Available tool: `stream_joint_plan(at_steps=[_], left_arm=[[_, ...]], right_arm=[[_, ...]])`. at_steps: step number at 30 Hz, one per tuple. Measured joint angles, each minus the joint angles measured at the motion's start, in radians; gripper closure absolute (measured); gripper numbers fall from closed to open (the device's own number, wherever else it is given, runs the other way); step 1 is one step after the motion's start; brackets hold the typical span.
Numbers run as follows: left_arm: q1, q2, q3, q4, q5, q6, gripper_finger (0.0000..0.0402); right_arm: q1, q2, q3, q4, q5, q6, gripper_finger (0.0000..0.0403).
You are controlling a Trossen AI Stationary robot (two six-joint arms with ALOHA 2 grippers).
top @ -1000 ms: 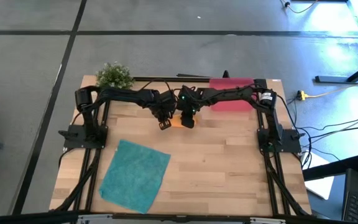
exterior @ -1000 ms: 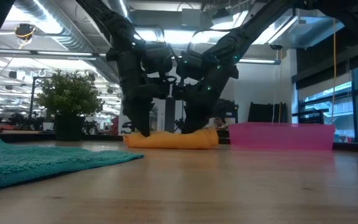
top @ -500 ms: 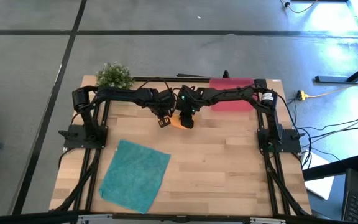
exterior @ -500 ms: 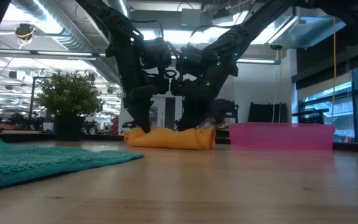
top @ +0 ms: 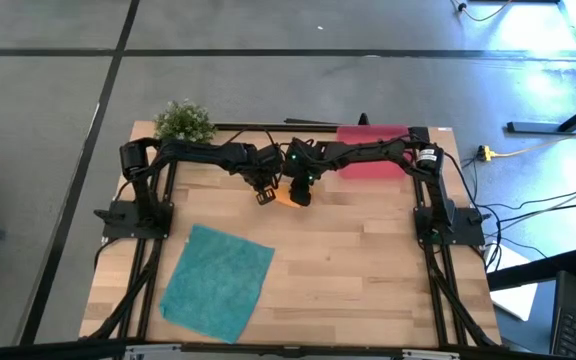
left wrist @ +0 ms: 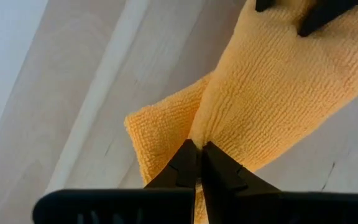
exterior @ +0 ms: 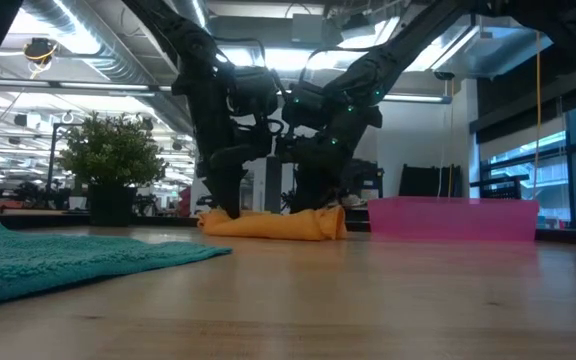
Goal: Roll microfiber towels into tight, uniform cylinder then place into a basket
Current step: Fold the orange microfiber towel
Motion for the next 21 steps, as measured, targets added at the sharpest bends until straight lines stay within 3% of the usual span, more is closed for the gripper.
stream_joint_plan(at_steps=[9,21], left_arm=[[0.021,-0.005,0.000,-0.022,0.008,-0.099,0.0343],[-0.004,-0.131,0.005,-0.137,0.010,-0.079,0.0344]], right_arm=[[0.000,0.000,0.002,-0.010,0.000,0.014,0.0260],[0.000,0.003,-0.003,-0.043,-0.005,0.015,0.0257]])
